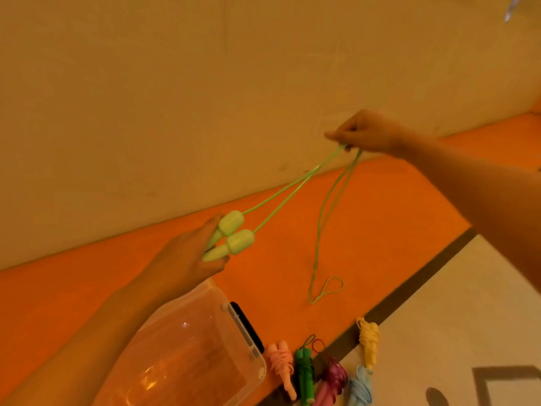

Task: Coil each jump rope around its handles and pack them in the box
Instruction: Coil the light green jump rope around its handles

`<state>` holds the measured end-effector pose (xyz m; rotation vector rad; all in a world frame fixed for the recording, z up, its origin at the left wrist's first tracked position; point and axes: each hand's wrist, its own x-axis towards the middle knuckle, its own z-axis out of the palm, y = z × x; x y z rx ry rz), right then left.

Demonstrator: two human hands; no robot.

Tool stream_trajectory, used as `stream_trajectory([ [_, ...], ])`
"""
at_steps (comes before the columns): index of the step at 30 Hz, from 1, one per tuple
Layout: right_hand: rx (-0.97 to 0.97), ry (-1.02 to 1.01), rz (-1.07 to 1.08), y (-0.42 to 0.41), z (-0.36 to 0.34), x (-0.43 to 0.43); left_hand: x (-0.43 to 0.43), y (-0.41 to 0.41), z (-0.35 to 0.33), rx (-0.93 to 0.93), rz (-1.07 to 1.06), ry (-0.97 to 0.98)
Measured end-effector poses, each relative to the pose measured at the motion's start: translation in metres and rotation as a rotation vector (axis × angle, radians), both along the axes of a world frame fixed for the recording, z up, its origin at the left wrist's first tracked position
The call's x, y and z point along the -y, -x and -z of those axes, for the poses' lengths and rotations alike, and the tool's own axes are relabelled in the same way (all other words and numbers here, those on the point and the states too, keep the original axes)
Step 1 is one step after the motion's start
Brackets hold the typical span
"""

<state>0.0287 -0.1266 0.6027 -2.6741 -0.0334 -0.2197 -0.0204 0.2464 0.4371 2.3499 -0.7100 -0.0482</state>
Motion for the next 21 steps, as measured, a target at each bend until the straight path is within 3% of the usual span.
stream_trajectory([
  [4, 0.241, 0.013, 0.178, -0.026, -0.061, 0.018, 0.000, -0.005, -0.005, 0.089, -0.034, 0.110],
  [8, 0.348, 0.329, 0.182, -0.025, -0.049, 0.018, 0.008, -0.002, -0.004, 0.135, -0.051, 0.110],
  [11, 0.417, 0.119, 0.207, 0.002, -0.001, -0.007, 0.022, 0.004, 0.005, 0.146, -0.048, 0.116],
  [14, 0.332, -0.102, 0.064, 0.049, 0.079, -0.050, 0.036, 0.005, 0.021, 0.094, -0.033, 0.085],
  [17, 0.186, -0.134, -0.127, 0.093, 0.158, -0.091, 0.049, 0.004, 0.041, 0.034, 0.018, -0.060],
  [21, 0.107, -0.147, -0.197, 0.105, 0.205, -0.112, 0.060, 0.007, 0.059, 0.011, 0.078, -0.175],
])
